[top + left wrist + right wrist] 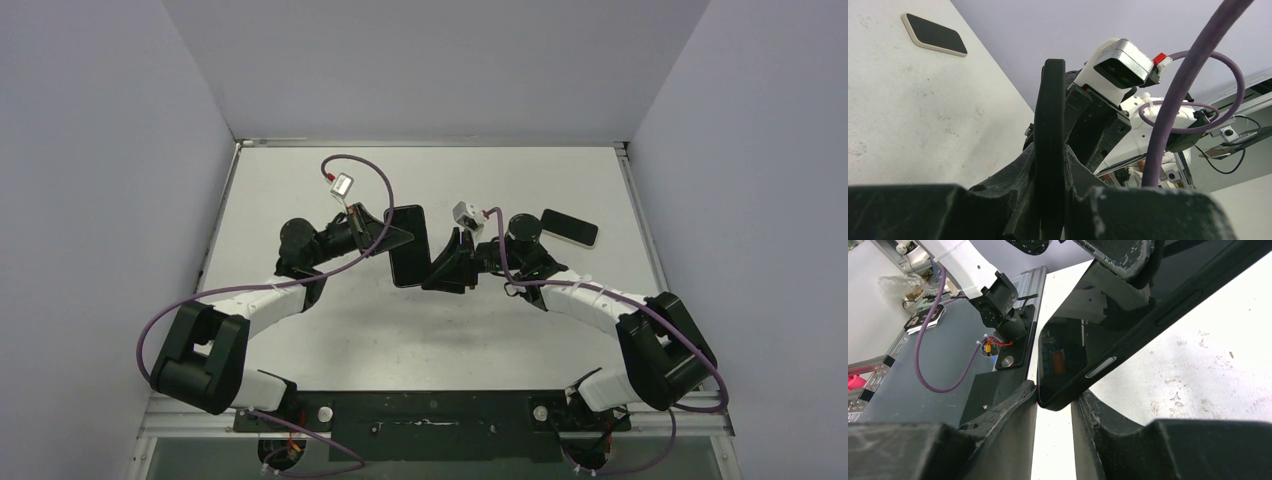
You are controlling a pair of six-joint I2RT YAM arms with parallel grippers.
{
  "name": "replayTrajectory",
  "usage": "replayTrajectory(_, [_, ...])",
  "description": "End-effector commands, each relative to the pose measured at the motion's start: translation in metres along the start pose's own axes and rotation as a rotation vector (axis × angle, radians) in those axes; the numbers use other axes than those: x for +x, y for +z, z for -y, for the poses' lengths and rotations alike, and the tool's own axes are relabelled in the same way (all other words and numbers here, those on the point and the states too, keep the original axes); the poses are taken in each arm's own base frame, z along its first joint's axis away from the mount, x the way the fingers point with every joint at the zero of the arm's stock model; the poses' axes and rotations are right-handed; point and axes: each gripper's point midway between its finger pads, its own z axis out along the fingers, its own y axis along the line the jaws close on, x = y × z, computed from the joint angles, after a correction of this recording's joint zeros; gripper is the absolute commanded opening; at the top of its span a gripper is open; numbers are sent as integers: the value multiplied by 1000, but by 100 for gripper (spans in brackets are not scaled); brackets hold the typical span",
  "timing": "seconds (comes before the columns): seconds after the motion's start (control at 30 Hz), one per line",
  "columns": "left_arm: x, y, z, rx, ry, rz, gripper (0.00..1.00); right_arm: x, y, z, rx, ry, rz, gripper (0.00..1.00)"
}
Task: Take the phone out of the phone case
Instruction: Remove the phone case from the phone.
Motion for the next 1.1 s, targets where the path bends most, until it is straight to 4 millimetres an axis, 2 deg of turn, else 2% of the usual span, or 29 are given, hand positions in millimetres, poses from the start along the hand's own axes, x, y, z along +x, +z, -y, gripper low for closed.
replayTrajectory(0.0, [-15, 8, 26, 61, 65, 22, 0, -18, 0, -6, -34, -200, 6, 5])
replayTrajectory(0.03, [-15, 9, 26, 59, 59, 18, 0, -16, 0, -6, -31, -220, -2, 0])
replayTrajectory(0.3, [-5, 8, 22, 27, 16, -33, 0, -2, 4, -6, -18, -422, -18, 0])
replayTrajectory(0.4, [1, 9, 19, 0, 18, -61, 0, 6, 8, 0, 3, -486, -52, 0])
replayTrajectory(0.6, [16, 7, 19, 13, -1, -121, 0, 19, 12, 16, 76, -498, -108, 0])
replayTrajectory(0.7, [14, 4, 18, 14, -14, -115, 0, 22, 14, 21, 107, -507, -126, 0])
replayTrajectory(0.97, [6, 6, 16, 7, 37, -129, 0, 26, 11, 12, 98, -478, -96, 0])
replayTrajectory(1.07, [3, 7, 13, -1, 41, -127, 0, 25, 9, 11, 94, -460, -87, 13])
